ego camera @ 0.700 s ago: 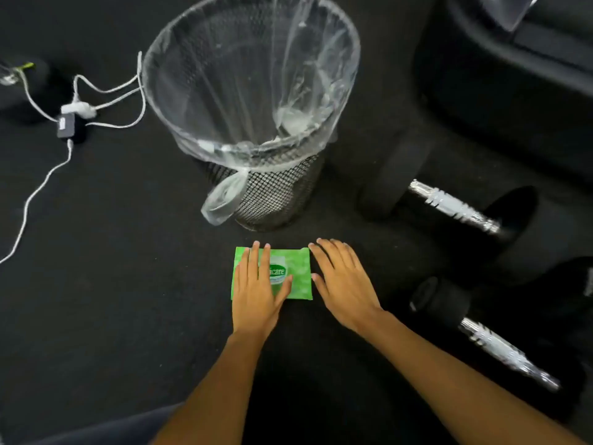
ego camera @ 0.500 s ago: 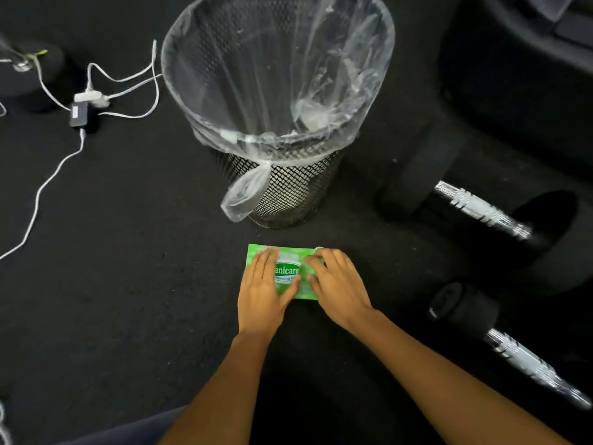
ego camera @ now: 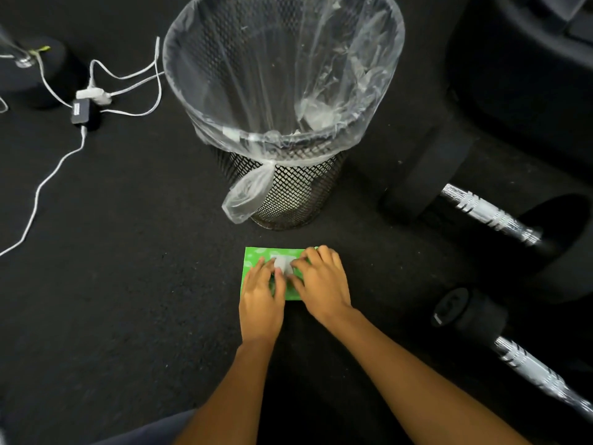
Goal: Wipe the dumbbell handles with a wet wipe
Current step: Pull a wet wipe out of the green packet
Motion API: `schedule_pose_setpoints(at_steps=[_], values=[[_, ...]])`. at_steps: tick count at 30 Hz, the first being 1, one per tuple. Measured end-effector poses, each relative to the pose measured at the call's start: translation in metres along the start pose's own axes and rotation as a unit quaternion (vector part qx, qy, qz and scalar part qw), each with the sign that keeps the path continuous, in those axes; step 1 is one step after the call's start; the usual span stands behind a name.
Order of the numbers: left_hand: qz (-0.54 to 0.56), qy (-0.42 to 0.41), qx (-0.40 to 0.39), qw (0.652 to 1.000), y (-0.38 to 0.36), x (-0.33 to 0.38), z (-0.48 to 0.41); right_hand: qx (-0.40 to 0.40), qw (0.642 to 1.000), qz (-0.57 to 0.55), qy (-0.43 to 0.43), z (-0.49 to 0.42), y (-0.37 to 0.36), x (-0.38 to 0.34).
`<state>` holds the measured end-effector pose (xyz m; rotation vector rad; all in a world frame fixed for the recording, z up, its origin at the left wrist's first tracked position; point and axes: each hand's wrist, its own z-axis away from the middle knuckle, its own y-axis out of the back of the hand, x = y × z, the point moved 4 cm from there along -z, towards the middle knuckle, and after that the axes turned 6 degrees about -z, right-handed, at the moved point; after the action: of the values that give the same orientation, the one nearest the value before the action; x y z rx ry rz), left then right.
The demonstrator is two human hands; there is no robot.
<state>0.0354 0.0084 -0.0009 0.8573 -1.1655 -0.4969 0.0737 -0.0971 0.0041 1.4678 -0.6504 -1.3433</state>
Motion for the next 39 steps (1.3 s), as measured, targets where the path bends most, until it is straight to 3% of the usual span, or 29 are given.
schedule_pose_setpoints(at_steps=[6,12,22,31,33,36,39], values=[[-0.023,-0.012,-0.026,0.999,-0.006,-0.004,0.000,-0.022,0.992,-0.040,-0.121,-0.013,-0.002,-0.006],[-0.035,-0.047,-0.039,0.998,-0.005,-0.002,0.001,-0.057,0.984,-0.107,-0.129,-0.019,0.002,-0.001],[-0.040,-0.069,-0.084,0.993,-0.005,-0.008,-0.002,-0.028,0.914,-0.338,-0.223,-0.008,0.017,0.021],[-0.042,-0.086,-0.085,0.992,-0.011,-0.012,-0.002,0.076,0.809,-0.506,-0.290,0.009,0.002,0.036],[-0.040,-0.097,-0.087,0.991,-0.014,-0.010,-0.002,0.103,0.771,-0.539,-0.323,0.014,-0.002,0.040],[-0.042,-0.102,-0.096,0.989,-0.017,-0.009,-0.001,0.153,0.672,-0.634,-0.350,0.022,-0.006,0.038],[-0.056,-0.117,-0.098,0.987,-0.020,-0.012,-0.002,0.219,0.638,-0.655,-0.341,0.025,0.001,0.038]])
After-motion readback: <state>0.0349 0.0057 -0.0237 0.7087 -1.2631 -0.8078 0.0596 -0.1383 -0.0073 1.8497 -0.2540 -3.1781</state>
